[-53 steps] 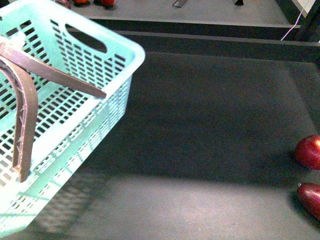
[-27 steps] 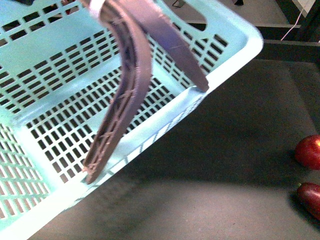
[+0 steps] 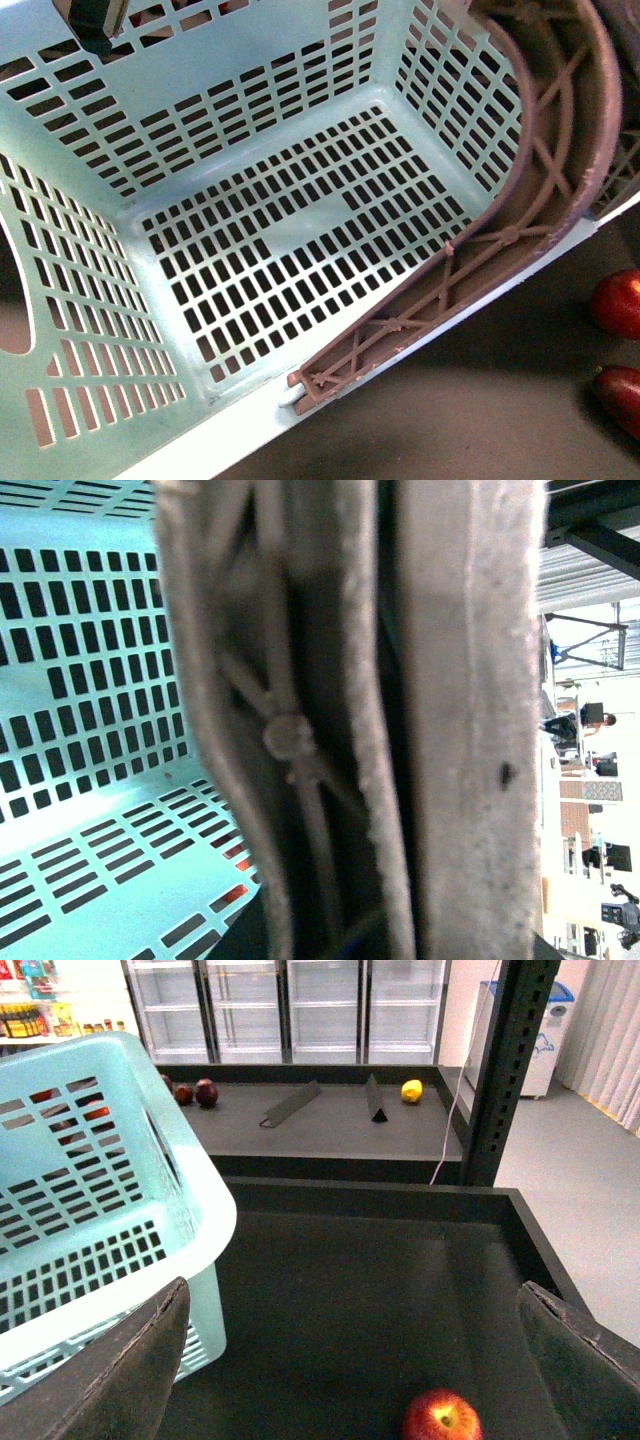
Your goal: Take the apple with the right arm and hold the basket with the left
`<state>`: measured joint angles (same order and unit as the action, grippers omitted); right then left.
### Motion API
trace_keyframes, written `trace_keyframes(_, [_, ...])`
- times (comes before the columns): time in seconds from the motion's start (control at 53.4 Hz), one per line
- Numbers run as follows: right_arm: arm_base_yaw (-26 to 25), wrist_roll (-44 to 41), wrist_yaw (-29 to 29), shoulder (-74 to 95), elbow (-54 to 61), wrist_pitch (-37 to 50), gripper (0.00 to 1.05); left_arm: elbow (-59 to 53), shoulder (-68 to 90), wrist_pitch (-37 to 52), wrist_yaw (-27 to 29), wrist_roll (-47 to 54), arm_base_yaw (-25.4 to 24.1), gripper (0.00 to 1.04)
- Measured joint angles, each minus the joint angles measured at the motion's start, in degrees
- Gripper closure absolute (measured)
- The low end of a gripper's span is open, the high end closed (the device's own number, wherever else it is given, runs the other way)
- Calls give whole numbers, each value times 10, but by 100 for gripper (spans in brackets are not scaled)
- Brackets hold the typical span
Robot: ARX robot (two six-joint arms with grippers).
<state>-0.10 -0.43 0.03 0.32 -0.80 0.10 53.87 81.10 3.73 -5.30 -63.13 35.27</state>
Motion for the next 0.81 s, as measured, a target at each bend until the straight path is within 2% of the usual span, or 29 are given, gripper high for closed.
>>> trace_keyframes(0.543, [0, 3, 2, 1, -1, -2, 9, 0, 0, 0, 6, 1, 0, 90])
trace_keyframes(0.618, [11, 86, 63, 88, -61, -152, 9, 0, 0, 0, 7, 2, 0, 90])
trace_keyframes(0.655, [3, 122, 61, 132, -78, -193, 9, 0, 0, 0, 7, 1, 0, 90])
trace_keyframes(0.711, [-23, 151, 35, 178, -80, -195, 9, 0, 0, 0, 6, 3, 0, 90])
trace_keyframes(0.805, [-64, 152, -2, 216, -81, -160, 9, 0, 0, 0, 6, 1, 0, 90])
